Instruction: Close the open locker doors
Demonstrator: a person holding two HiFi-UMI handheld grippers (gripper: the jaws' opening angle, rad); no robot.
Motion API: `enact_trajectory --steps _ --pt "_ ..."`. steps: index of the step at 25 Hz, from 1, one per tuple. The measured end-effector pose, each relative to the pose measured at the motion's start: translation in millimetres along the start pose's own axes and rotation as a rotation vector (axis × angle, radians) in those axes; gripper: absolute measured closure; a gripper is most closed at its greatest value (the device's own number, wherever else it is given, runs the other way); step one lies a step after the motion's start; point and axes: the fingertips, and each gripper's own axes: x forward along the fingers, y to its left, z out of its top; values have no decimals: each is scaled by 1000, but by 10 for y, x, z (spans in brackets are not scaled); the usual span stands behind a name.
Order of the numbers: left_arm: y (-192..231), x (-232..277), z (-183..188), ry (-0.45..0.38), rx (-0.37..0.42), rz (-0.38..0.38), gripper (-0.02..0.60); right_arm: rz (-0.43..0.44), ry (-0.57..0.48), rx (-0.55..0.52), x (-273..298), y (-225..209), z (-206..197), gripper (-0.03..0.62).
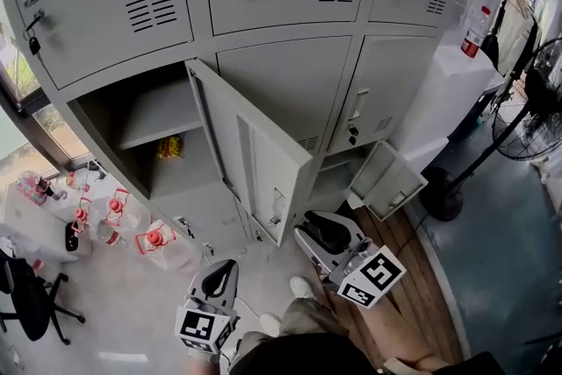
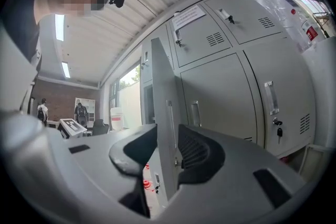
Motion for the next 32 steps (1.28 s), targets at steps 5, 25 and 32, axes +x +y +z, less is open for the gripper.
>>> enact_trajectory --steps 5,25,32 --pt "33 -109 -26 -4 -19 32 574 39 15 -9 109 82 -23 467" --pt "274 -724 -35 -29 -52 228 574 241 29 -2 488 715 -44 462" --pt "306 -982 -13 -39 -86 339 574 369 43 6 686 1008 -71 461"
